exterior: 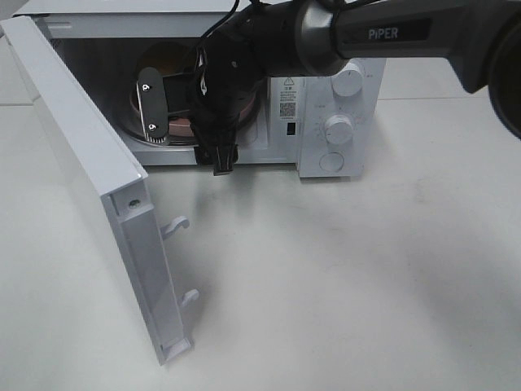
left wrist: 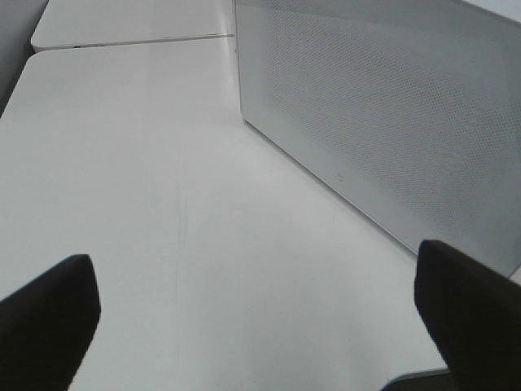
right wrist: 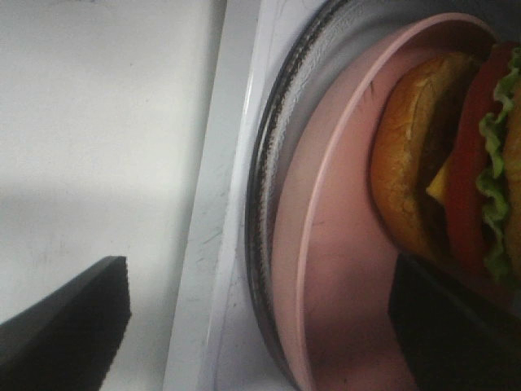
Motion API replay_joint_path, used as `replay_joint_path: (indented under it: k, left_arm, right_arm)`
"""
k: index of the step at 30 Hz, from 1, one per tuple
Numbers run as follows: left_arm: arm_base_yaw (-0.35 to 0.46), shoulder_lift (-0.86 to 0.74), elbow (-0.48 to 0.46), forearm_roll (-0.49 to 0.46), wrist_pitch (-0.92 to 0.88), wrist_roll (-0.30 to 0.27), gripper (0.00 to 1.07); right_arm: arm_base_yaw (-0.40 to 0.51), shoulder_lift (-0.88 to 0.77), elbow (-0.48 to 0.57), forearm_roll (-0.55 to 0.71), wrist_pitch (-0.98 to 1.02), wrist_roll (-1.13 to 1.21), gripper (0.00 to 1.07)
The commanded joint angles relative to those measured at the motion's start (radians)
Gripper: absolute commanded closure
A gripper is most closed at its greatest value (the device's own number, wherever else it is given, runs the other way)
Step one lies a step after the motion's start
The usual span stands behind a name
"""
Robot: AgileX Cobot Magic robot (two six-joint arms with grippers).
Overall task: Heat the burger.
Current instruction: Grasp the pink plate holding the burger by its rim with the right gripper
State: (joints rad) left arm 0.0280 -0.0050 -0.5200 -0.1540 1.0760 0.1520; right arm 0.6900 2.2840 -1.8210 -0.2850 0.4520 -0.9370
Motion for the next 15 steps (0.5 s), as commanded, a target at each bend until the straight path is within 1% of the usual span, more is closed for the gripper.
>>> replay_joint_path:
  k: [1,2,3,6,8,11,13,15]
  left_arm:
    - [0.003,-0.007,0.001,-0.003,-0.001,0.0,0.09]
    - [0.003,-0.007,0.001,-0.003,-0.001,0.0,0.09]
    - [0.003,-0.007,0.001,-0.003,-0.001,0.0,0.09]
    - [0.003,-0.007,0.001,-0.003,-0.001,0.0,0.09]
    - [0.003,-0.007,0.001,-0.003,-0.001,0.0,0.09]
    - [0.003,-0.007,0.001,-0.003,-0.001,0.0,0.09]
    - [0.003,-0.007,0.001,-0.003,-0.001,0.0,0.09]
    - [0.003,-0.007,0.001,-0.003,-0.001,0.0,0.09]
  right_arm:
    - [0.004,0.037,-0.068,0.035,0.021,0.014,0.26]
    - [0.004,0.037,-0.068,0.035,0.021,0.014,0.26]
    - [0.004,0.056,-0.097,0.041,0.031,0.014,0.26]
    - [0.004,0.066,-0.113,0.044,0.037,0.014,0.26]
    - [0.012,0.102,-0.165,0.041,0.042,0.014,0.28]
    - [0.012,0.112,-0.178,0.042,0.042,0.014,0.28]
    - [0.012,0.144,-0.209,0.043,0.045,0.016,0.31]
    - [0.011,0.157,-0.214,0.046,0.046,0.024,0.33]
